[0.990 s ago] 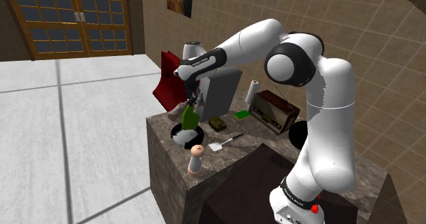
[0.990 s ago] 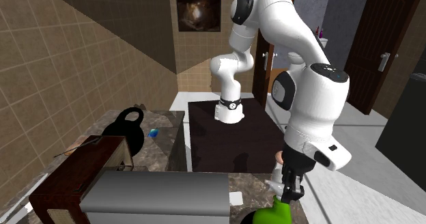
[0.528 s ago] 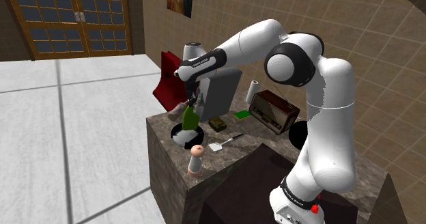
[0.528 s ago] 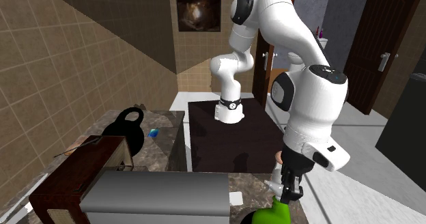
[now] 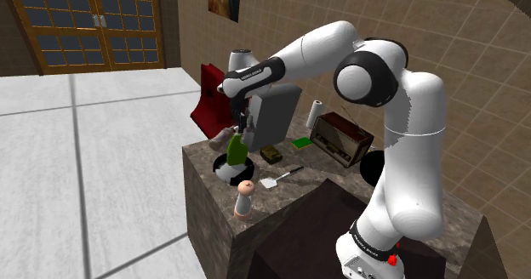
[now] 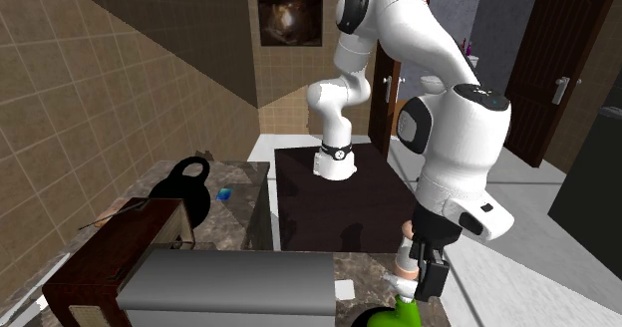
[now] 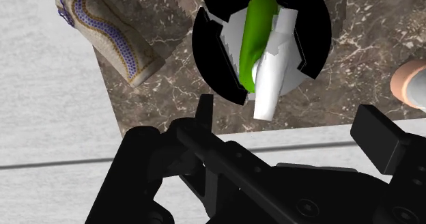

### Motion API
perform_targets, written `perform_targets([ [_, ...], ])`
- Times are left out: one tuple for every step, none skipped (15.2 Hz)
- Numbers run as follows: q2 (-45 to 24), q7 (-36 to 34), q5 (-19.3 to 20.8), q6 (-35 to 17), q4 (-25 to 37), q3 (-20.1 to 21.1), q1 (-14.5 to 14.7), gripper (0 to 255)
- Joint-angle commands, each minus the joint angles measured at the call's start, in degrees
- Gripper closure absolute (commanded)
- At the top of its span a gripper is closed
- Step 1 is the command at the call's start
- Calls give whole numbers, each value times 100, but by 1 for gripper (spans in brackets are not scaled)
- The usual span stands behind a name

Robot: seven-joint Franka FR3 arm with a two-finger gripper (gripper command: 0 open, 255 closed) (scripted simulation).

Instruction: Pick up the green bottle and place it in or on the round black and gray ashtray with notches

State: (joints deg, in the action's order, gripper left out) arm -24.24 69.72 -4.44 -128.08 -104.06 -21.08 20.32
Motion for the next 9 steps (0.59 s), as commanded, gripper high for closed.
perform_targets([
  [159,-42,68,314,161,-33,37,0],
  [233,-62,98,438,214,-46,55,0],
  [233,-62,98,438,214,-45,54,0],
  [234,-62,99,438,213,-45,54,0],
  [233,-62,98,438,214,-45,54,0],
  [233,-62,98,438,214,-45,54,0],
  [233,-62,98,438,214,-45,54,0],
  [233,-62,98,438,214,-45,54,0],
  [233,-62,98,438,214,-45,54,0],
])
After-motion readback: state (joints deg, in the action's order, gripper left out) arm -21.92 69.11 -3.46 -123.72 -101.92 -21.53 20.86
